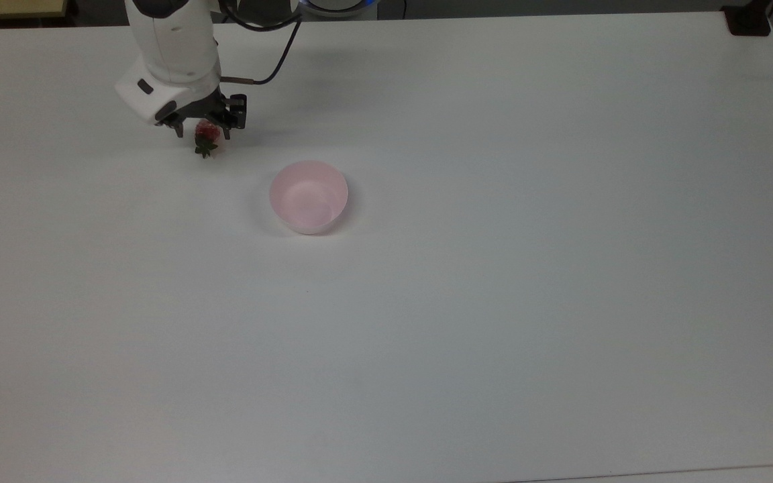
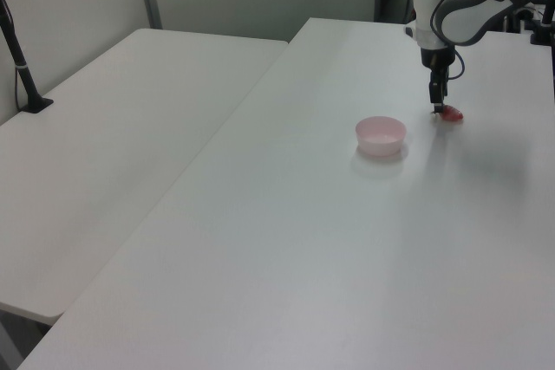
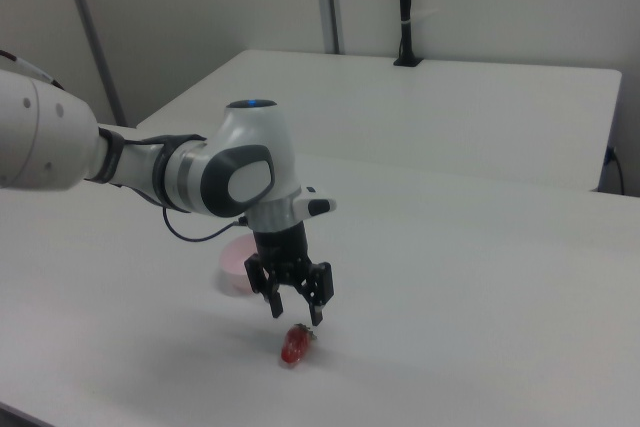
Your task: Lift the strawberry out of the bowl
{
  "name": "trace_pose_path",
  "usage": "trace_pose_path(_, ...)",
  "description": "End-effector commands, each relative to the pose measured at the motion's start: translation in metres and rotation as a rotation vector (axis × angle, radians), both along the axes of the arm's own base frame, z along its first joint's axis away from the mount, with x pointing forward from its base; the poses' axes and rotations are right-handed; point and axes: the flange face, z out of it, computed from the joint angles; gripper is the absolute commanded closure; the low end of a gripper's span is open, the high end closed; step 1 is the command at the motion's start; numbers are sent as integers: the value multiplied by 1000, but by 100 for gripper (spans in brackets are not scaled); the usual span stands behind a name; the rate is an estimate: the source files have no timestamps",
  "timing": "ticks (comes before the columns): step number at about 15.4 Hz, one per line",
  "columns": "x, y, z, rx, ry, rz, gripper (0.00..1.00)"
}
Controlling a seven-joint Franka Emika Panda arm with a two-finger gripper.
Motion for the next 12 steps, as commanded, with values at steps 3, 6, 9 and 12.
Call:
trace_pose_path(3, 3, 36, 143, -38, -7, -198, 0)
trace_pose_path(6, 2, 69, 226, 30, -16, -203, 0)
trace_pose_path(9, -17, 109, 269, 50, -52, -204, 0)
trace_pose_path(12, -22, 124, 273, 100, -68, -239, 0)
